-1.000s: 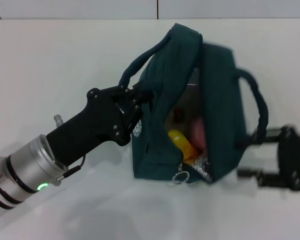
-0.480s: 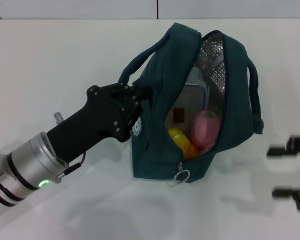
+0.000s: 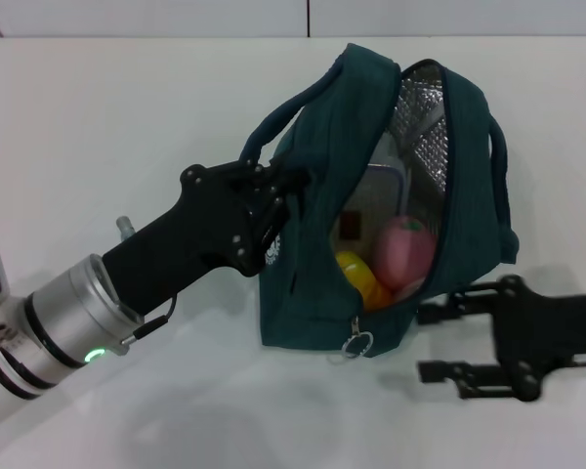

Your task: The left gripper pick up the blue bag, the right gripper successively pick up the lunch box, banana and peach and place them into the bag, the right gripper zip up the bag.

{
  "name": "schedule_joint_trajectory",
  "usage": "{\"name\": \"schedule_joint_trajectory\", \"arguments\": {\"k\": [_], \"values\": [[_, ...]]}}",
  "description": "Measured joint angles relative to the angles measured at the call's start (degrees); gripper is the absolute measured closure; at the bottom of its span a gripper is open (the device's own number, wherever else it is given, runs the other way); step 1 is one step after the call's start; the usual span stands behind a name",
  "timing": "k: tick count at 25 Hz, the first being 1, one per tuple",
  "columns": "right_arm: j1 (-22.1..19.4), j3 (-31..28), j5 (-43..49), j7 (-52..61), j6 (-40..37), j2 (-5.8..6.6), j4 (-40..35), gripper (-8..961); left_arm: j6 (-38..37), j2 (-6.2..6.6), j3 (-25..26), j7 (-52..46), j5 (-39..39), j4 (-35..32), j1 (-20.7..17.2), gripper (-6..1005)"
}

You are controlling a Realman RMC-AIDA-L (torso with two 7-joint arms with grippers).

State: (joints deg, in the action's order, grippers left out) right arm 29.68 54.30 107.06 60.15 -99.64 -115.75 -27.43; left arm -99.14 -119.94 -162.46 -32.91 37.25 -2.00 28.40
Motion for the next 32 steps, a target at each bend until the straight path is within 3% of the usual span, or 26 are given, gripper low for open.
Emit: {"name": "schedule_joint_trajectory", "arguments": {"k": [4,8,16,25,32], "values": [[3.7,1.3,0.4,0.5,4.1,-0.09,5.1,394,0.0,-0.07,-0.1,0.0,-0.1,-0.3,-0.1,901],[5.0,5.7,0.1,2.6,7.0,-0.23,5.6,394,0.0,-0.11,-0.1,0.0,-0.1,-0.7,-0.5,900],[5.5,9.7,-3.3,3.1,11.0,-0.43,6.8,394,0.0,-0.11,-0.2,0.1,-0.3,-1.2,-0.5,897],[5.9,27.4,-17.4,3.0,16.2,-0.44,6.8,395,0.5,-0.23,-0.2,0.1,-2.0,-1.4,-0.3,894],[5.4,28.5,-20.5,2.9,15.8,-0.44,6.0,394,0.7,-0.38,-0.2,0.2,-2.6,-1.4,-0.6,892]]}}
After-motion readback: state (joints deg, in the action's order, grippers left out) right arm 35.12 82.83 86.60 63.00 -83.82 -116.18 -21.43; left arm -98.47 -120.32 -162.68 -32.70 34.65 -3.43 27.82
